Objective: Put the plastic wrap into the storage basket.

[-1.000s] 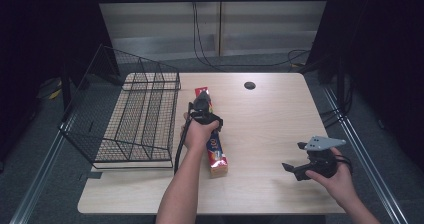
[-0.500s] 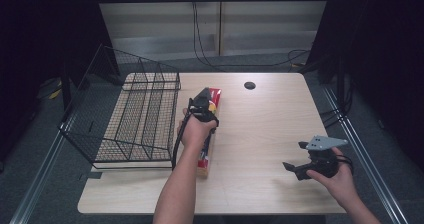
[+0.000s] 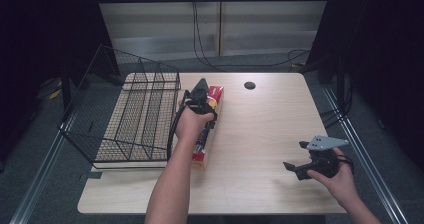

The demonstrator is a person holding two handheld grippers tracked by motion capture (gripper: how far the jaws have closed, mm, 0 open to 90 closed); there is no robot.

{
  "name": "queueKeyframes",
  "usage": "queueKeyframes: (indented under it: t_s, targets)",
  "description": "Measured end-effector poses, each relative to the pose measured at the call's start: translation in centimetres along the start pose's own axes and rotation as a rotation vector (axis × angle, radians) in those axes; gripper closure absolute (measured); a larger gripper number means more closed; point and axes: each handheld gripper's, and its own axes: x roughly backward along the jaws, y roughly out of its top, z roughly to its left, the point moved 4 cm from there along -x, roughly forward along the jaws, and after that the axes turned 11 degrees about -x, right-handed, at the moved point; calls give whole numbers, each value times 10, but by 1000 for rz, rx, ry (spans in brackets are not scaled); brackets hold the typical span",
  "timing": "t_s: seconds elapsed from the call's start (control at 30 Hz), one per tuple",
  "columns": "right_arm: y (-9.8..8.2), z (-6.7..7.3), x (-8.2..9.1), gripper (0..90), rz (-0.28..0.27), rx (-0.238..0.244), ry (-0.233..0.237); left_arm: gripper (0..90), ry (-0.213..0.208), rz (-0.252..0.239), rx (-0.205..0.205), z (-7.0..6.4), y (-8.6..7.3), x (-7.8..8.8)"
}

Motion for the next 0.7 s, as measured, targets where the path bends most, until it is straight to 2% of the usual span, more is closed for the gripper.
queueKeyframes:
  t_s: [0.07,0.13,0.2,0.27,0.3,0.4,0.5,0.63,0.7]
  targets:
    - [1,0,0,49,-3,-2,3,466,6,0,-11,1,1,6]
    - [1,0,-1,46,-3,-1,3,465,9,0,-14,2,1,11]
    - [0,1,-1,44,-1,1,5,465,13,1,1,3,1,16]
    - [1,1,-2,39,-5,5,15,465,17,0,-15,6,2,21]
    - [1,1,-1,36,-7,5,13,465,13,0,-4,6,2,23]
    - [1,1,-1,28,-12,4,21,465,27,0,-15,8,2,30]
    - [1,2,-1,18,-20,5,30,465,21,-1,-7,9,2,36]
    - [2,2,-1,15,-27,-2,52,465,35,-3,-18,9,3,43]
    - [1,2,-1,15,-25,-5,54,465,24,-6,-15,10,4,47]
